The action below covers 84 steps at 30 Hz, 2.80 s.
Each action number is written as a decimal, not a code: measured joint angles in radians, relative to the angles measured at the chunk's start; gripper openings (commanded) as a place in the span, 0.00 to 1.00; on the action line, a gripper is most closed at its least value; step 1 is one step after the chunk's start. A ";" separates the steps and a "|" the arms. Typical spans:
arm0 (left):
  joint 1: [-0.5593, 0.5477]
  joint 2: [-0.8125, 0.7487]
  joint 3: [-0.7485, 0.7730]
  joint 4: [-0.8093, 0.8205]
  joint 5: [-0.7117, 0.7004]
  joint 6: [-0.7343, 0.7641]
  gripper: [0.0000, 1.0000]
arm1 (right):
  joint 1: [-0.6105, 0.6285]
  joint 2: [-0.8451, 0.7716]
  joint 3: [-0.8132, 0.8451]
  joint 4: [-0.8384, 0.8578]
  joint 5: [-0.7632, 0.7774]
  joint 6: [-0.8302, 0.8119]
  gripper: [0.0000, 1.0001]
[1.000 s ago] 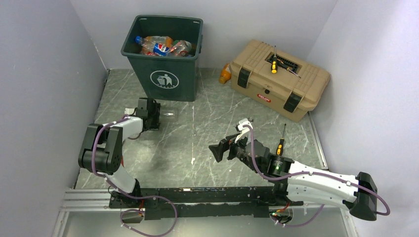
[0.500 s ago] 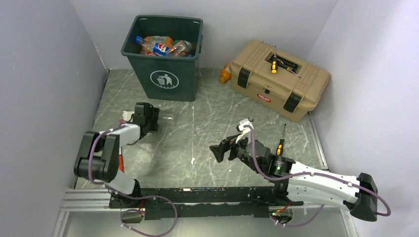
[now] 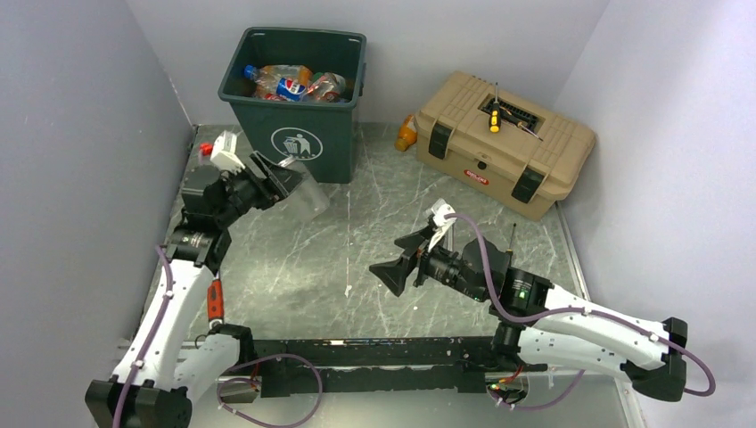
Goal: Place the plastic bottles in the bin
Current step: Pick up the plastic bottle at the center of the board, then place the plastic bottle in the trash bin.
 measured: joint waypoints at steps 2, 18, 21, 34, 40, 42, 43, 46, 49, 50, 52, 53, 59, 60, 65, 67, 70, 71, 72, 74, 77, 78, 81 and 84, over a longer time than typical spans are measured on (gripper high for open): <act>-0.002 -0.004 0.046 0.023 0.135 0.078 0.28 | 0.000 0.014 0.027 0.019 -0.049 -0.005 1.00; -0.206 -0.056 -0.022 0.393 0.598 0.179 0.06 | -0.009 0.216 0.142 0.289 -0.188 -0.007 1.00; -0.258 -0.055 -0.022 0.417 0.596 0.196 0.03 | -0.009 0.255 0.156 0.307 -0.183 -0.007 1.00; -0.349 -0.041 -0.082 0.562 0.506 0.166 0.00 | -0.008 0.331 0.167 0.322 -0.135 -0.004 0.66; -0.363 -0.039 -0.083 0.579 0.473 0.153 0.59 | -0.009 0.329 0.166 0.337 -0.135 0.003 0.42; -0.366 -0.041 -0.080 0.566 0.467 0.154 0.83 | -0.009 0.323 0.162 0.335 -0.135 0.000 0.39; -0.370 -0.043 -0.077 0.554 0.464 0.161 0.88 | -0.009 0.319 0.158 0.334 -0.135 -0.004 0.38; -0.379 -0.053 -0.058 0.492 0.429 0.173 0.91 | -0.009 0.293 0.129 0.337 -0.136 -0.032 0.36; -0.378 -0.068 -0.021 0.433 0.379 0.193 0.90 | -0.009 0.243 0.072 0.339 -0.137 -0.075 0.35; -0.378 -0.068 -0.008 0.422 0.373 0.198 0.90 | -0.009 0.230 0.058 0.340 -0.138 -0.087 0.34; -0.378 -0.061 0.032 0.404 0.365 0.211 0.89 | -0.009 0.209 0.037 0.340 -0.141 -0.106 0.33; -0.378 -0.053 0.054 0.401 0.365 0.215 0.88 | -0.009 0.200 0.028 0.340 -0.144 -0.114 0.32; -0.378 0.007 0.142 0.399 0.386 0.238 0.83 | -0.009 0.177 0.011 0.341 -0.155 -0.143 0.31; -0.378 0.017 0.147 0.394 0.389 0.240 0.82 | -0.009 0.175 0.010 0.341 -0.155 -0.145 0.30; -0.378 0.079 0.187 0.343 0.424 0.248 0.85 | -0.009 0.173 0.000 0.342 -0.159 -0.160 0.30; -0.380 0.098 0.190 0.330 0.443 0.247 0.98 | -0.009 0.173 0.000 0.342 -0.160 -0.164 0.31; -0.388 0.110 0.188 0.301 0.451 0.249 1.00 | -0.009 0.173 0.000 0.342 -0.159 -0.169 0.32; -0.390 0.107 0.186 0.294 0.452 0.250 0.99 | -0.009 0.173 0.000 0.342 -0.157 -0.169 0.33; -0.394 0.100 0.180 0.293 0.451 0.252 0.99 | -0.009 0.173 -0.001 0.343 -0.153 -0.169 0.33; -0.400 0.080 0.161 0.292 0.452 0.256 0.99 | -0.009 0.173 -0.002 0.345 -0.145 -0.169 0.33; -0.410 0.053 0.128 0.293 0.452 0.258 1.00 | -0.009 0.174 -0.005 0.354 -0.131 -0.169 0.32; -0.413 0.050 0.121 0.293 0.452 0.258 1.00 | -0.009 0.175 -0.005 0.357 -0.129 -0.169 0.32; -0.427 0.051 0.104 0.294 0.452 0.258 0.99 | -0.009 0.182 -0.005 0.371 -0.124 -0.169 0.32; -0.439 0.051 0.092 0.295 0.451 0.259 0.99 | -0.009 0.199 -0.005 0.378 -0.124 -0.169 0.33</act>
